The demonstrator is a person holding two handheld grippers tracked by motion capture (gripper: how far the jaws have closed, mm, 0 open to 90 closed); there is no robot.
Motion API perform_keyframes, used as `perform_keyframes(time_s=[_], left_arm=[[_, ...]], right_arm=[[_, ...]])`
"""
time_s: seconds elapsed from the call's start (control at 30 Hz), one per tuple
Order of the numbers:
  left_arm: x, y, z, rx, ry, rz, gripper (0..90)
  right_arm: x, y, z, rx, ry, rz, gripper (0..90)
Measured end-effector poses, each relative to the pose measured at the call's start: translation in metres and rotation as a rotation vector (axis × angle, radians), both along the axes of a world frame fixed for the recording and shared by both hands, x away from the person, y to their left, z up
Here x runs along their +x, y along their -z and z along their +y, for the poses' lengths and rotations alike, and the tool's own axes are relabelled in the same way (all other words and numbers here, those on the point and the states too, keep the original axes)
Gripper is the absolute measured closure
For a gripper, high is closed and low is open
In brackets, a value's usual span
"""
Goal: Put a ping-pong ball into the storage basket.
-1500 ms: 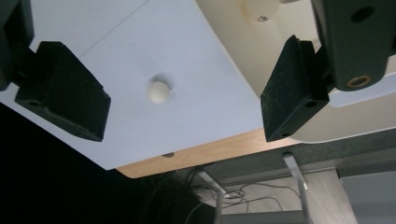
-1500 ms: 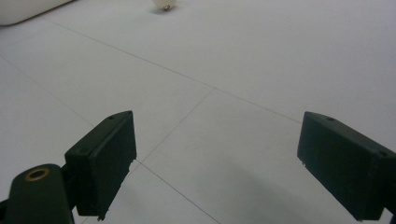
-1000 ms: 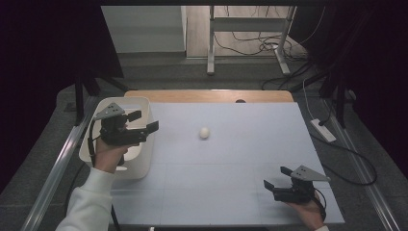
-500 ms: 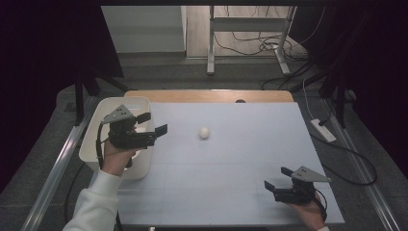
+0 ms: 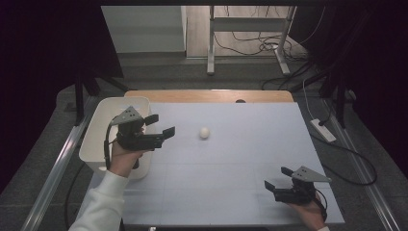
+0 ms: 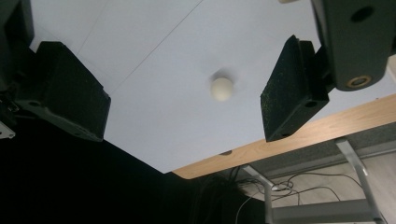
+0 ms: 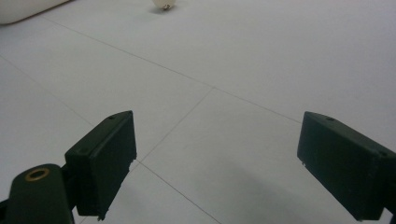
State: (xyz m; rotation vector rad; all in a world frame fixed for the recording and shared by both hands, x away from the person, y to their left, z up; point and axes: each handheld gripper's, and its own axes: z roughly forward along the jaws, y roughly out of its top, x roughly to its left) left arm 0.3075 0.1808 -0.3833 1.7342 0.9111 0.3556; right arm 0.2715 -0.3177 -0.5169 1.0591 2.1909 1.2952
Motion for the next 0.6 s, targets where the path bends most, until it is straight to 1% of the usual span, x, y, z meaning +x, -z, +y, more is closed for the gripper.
perform_keyframes(time_s=[0.2,0.33,0.5,0.53,0.6], left_arm=[[0.003,0.002,-0.008,0.018,0.008,0.009,16.6],[0.005,0.005,-0.014,0.040,0.007,0.017,16.6],[0.009,0.008,-0.019,0.042,0.007,0.035,16.5],[0.012,0.009,-0.022,0.044,0.009,0.043,16.6],[0.013,0.010,-0.024,0.046,0.012,0.045,16.6]], right_arm=[[0.000,0.000,0.000,-0.002,0.000,-0.001,11.6],[0.001,0.000,0.001,-0.004,-0.004,-0.002,11.7],[0.002,0.000,0.002,0.000,-0.005,-0.002,11.8],[0.002,0.000,0.003,-0.002,-0.003,0.000,11.8],[0.002,0.000,0.003,-0.002,-0.003,0.001,11.8]])
